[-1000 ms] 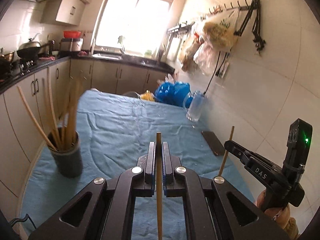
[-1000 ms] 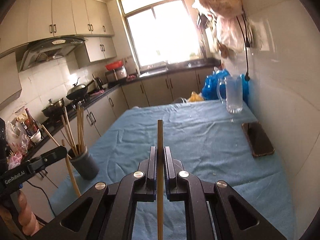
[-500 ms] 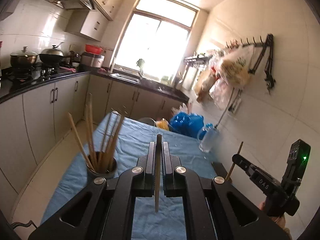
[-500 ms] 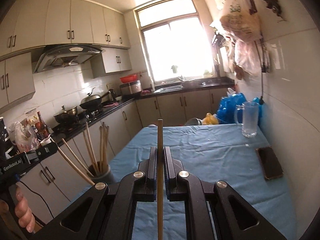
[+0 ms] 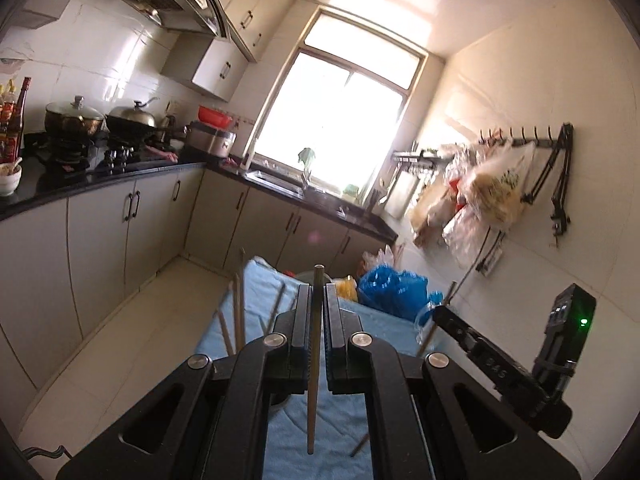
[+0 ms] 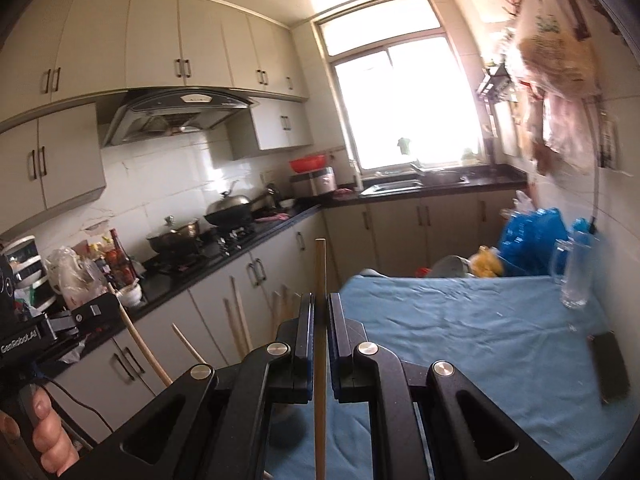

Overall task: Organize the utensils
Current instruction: 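Lift both held chopsticks and carry them upright to the black holder, then lower the chopsticks into the black holder and open both tools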

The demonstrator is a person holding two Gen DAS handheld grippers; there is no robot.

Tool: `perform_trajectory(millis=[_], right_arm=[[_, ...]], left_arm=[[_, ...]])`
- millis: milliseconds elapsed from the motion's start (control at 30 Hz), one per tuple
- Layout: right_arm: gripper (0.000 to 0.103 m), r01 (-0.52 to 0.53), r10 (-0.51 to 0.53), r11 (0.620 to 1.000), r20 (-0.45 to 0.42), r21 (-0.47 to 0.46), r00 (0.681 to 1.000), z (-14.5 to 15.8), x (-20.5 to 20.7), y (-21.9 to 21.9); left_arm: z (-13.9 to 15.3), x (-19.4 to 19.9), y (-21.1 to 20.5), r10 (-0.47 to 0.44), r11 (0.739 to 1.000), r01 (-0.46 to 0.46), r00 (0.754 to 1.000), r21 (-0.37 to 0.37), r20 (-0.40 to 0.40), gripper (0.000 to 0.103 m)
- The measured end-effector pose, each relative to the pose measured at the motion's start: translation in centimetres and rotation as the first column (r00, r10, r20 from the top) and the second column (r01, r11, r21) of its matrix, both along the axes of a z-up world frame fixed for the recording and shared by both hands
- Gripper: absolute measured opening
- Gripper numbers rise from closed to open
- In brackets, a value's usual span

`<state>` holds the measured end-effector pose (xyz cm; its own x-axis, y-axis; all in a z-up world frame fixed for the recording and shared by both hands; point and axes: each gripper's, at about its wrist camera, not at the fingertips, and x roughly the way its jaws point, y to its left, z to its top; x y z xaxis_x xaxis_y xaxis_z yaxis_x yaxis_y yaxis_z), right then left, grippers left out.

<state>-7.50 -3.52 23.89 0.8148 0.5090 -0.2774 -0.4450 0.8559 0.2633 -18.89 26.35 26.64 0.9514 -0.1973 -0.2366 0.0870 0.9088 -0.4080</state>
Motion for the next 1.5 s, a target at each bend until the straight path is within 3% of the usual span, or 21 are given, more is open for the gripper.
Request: perform_trajectory(millis=[367, 600, 833, 1167, 1200, 1333, 1400, 1500], right_arm=[[0.006, -0.017, 0.013, 0.999, 0.081, 0.047, 0.997, 1.5, 5.1, 7.7], [0.007, -0.011, 0.011, 1.000, -0.004, 0.027, 1.000, -1.9, 7.7, 9.3], [0.007, -0.013, 0.012, 1.000, -0.067, -0.016, 0.998, -4.7, 8.2, 9.1], [0.008, -0.034, 0.030, 0.999, -0.123, -0.025, 0.992, -6.5, 8.3, 8.6], [0.011, -0.035, 0.031, 0.999, -0.120, -0.029, 0.992, -6.5, 8.2, 8.6], [0.046, -0.035, 0.033, 0.999, -0.112, -0.014, 0.993, -6.2, 7.8, 8.1], [0.047, -0.021, 0.021, 1.000, -0.104, -0.004, 0.994, -6.0, 7.4, 7.5], [0.047, -0.011, 0.011, 1.000, -0.109, 0.000, 0.994, -5.9, 7.1, 6.8]], left_arm=[[3.6, 3.0, 2.6, 0.079, 0.994, -0.085, 0.993, 0.071, 0.082, 0.005], [0.2, 7.8, 2.3, 0.061, 0.997, -0.059, 0.997, 0.056, -0.037, 0.005], [-3.6, 10.8, 2.1, 0.043, 0.999, -0.037, 0.985, 0.039, -0.165, 0.005], [-4.1, 9.9, 1.5, 0.046, 0.998, -0.040, 0.983, 0.039, -0.175, 0.005], [-3.9, 9.7, 1.5, 0.052, 0.998, -0.045, 0.983, 0.044, -0.175, 0.005], [-3.7, 8.7, 1.2, 0.068, 0.997, -0.059, 0.982, 0.059, -0.174, 0.010], [-3.5, 8.0, 1.1, 0.075, 0.996, -0.066, 0.983, 0.060, -0.165, 0.021], [-3.2, 6.8, 1.0, 0.098, 0.994, -0.089, 0.985, 0.069, -0.143, 0.026]])
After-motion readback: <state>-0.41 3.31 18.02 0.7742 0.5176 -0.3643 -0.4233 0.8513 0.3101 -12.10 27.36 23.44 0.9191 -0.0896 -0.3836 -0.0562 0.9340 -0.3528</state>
